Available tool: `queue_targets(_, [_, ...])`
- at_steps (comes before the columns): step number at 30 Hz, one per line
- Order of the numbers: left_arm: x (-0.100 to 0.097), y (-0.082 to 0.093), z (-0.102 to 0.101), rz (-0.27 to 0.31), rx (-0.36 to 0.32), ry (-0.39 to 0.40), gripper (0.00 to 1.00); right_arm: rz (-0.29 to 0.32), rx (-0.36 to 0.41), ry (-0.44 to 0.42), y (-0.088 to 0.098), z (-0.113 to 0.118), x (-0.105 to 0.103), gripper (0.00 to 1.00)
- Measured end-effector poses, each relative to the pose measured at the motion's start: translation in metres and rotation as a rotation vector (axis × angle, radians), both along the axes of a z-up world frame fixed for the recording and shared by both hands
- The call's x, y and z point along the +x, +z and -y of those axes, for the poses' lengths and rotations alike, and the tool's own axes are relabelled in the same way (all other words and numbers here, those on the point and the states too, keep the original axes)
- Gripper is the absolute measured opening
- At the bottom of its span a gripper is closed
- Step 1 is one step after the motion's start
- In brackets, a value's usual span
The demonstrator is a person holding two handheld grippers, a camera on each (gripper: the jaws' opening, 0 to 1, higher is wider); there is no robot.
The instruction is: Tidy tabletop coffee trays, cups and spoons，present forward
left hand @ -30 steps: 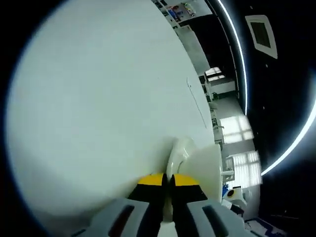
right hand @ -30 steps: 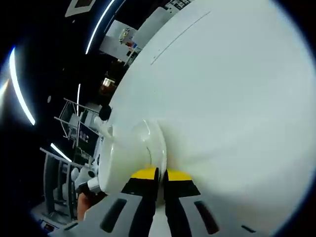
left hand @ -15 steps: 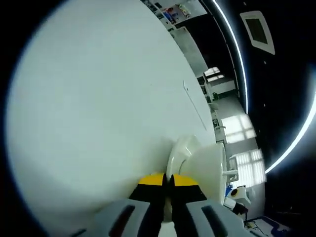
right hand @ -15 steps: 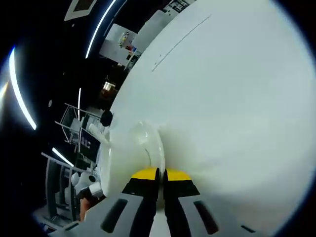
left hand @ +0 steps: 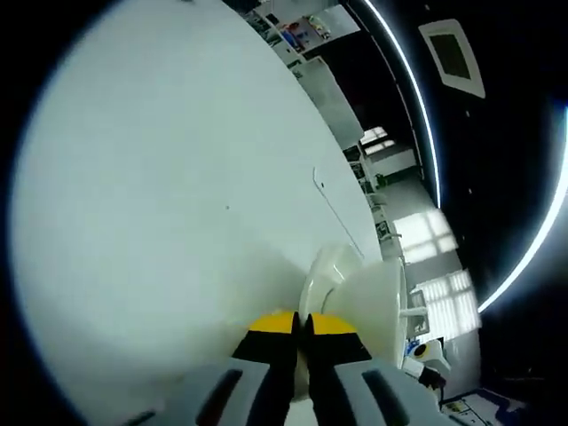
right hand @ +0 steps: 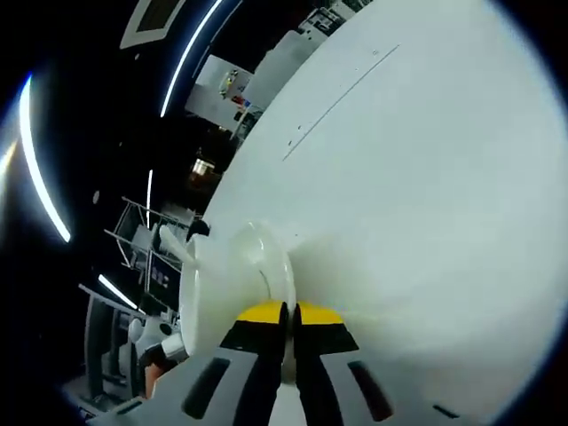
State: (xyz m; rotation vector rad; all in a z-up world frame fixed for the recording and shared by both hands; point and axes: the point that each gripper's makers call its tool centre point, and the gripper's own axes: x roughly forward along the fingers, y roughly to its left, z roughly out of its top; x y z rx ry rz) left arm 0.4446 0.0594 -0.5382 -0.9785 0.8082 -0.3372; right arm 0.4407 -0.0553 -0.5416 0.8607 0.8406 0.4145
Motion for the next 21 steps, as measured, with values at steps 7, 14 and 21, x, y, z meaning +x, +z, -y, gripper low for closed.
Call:
queue_targets(7, [0.025, -0.008, -0.005, -0.021, -0.005, 0.038, 0.06, -0.005, -0.001, -0.028, -0.004, -0.003, 0.027, 0.04])
queue_targets(14, [0.042, -0.013, -0.010, -0.040, -0.014, 0.075, 0.06, -0.010, 0.005, -0.046, -0.009, -0.008, 0.050, 0.04])
queue_targets(21, [0.059, -0.011, -0.013, -0.034, -0.011, 0.096, 0.06, 0.006, 0.002, -0.068, -0.007, -0.010, 0.066, 0.04])
